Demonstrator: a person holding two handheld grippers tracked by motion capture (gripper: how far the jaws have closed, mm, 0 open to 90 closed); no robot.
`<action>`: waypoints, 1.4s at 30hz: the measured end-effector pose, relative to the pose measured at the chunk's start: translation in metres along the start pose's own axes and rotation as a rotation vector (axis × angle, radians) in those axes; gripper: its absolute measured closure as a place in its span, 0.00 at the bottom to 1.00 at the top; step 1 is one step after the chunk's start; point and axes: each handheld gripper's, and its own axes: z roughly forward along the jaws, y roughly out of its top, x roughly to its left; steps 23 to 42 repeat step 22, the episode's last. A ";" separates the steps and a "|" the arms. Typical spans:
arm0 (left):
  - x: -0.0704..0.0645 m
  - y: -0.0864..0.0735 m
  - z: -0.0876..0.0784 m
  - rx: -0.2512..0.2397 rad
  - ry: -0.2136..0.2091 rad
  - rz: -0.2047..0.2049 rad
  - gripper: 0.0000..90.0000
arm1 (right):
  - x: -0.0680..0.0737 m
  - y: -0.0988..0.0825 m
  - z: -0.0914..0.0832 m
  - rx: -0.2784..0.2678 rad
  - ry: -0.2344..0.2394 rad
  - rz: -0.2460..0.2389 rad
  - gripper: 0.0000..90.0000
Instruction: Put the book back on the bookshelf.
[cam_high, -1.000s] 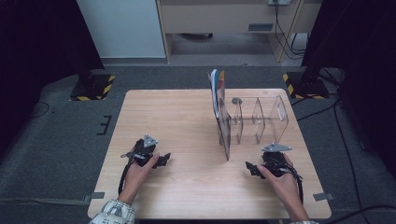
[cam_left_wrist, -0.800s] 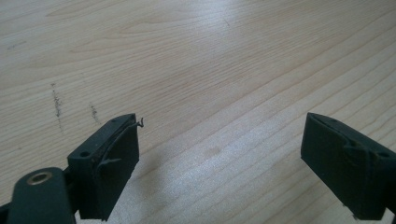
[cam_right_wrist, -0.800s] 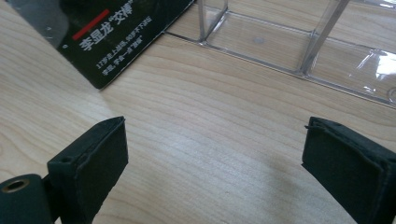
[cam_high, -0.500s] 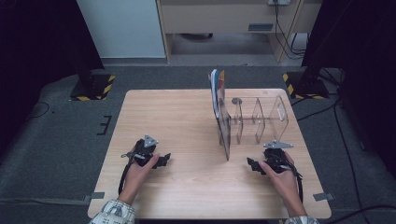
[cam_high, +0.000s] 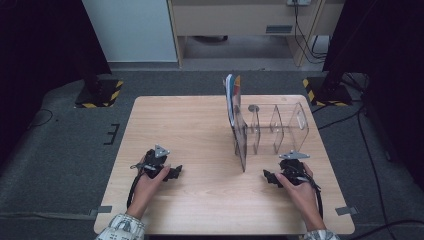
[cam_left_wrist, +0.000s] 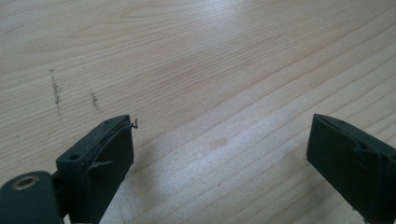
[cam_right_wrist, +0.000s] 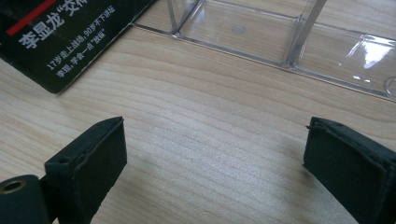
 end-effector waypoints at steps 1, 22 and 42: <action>0.000 0.000 0.000 0.003 0.002 -0.001 0.07 | 0.000 0.000 0.001 -0.002 -0.002 0.002 0.07; 0.001 -0.004 0.005 0.011 0.003 -0.019 0.03 | 0.012 -0.006 0.009 -0.010 -0.033 -0.060 0.01; 0.001 -0.004 0.005 0.011 0.003 -0.019 0.03 | 0.012 -0.006 0.009 -0.010 -0.033 -0.060 0.01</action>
